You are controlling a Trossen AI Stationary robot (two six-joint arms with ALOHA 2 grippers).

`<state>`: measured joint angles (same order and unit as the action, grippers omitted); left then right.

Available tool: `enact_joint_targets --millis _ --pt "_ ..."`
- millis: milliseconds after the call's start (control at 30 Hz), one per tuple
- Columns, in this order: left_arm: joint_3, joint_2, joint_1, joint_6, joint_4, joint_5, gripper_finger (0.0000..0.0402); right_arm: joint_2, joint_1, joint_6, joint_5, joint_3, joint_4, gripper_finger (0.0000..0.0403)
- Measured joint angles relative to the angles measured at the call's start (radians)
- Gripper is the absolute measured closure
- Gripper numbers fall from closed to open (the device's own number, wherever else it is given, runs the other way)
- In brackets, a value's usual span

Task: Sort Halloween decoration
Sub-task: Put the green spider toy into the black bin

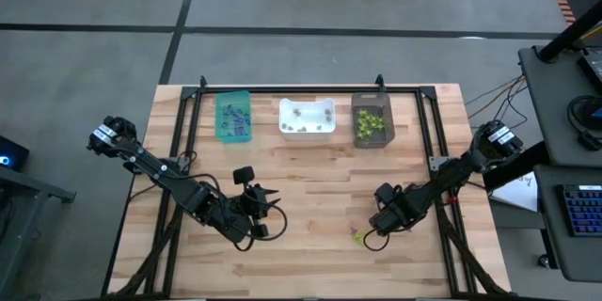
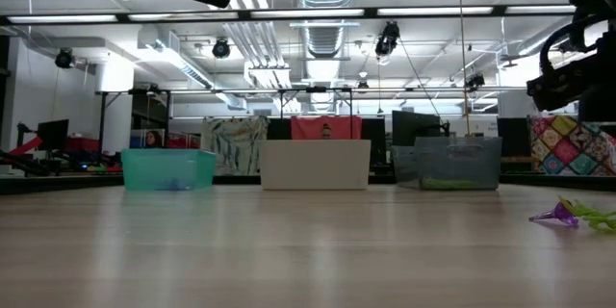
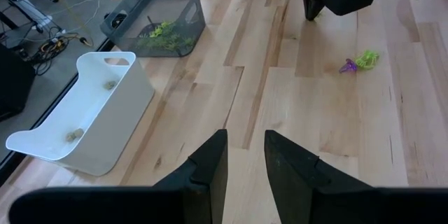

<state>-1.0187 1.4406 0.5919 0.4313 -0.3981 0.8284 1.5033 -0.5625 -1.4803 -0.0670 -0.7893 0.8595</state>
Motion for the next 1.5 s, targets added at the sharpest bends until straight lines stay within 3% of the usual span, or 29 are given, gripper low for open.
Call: enact_joint_targets --millis 467,567,700,800,1200,1500 --pt "0.0 0.0 0.0 0.0 0.0 0.0 0.0323 -0.077 0.0 0.035 -0.166 -0.061 0.008 0.0394" --pt "0.0 0.0 0.0 0.0 0.0 0.0 0.0323 -0.081 0.0 0.041 -0.163 -0.063 0.01 0.0394" --pt "0.0 0.0 0.0 0.0 0.0 0.0 0.0323 -0.081 0.0 0.03 -0.052 -0.064 0.035 0.0394" --pt "0.0 0.0 0.0 0.0 0.0 0.0 0.0323 -0.081 0.0 0.015 -0.037 -0.064 0.03 0.039" --pt "0.001 0.0 0.0 0.0 0.001 0.0 0.0323 -0.059 0.019 0.071 -0.044 -0.055 0.031 0.0259" --pt "0.001 0.0 0.0 0.0 0.001 0.0 0.0323 0.019 0.074 0.26 -0.004 -0.051 0.018 0.0247"
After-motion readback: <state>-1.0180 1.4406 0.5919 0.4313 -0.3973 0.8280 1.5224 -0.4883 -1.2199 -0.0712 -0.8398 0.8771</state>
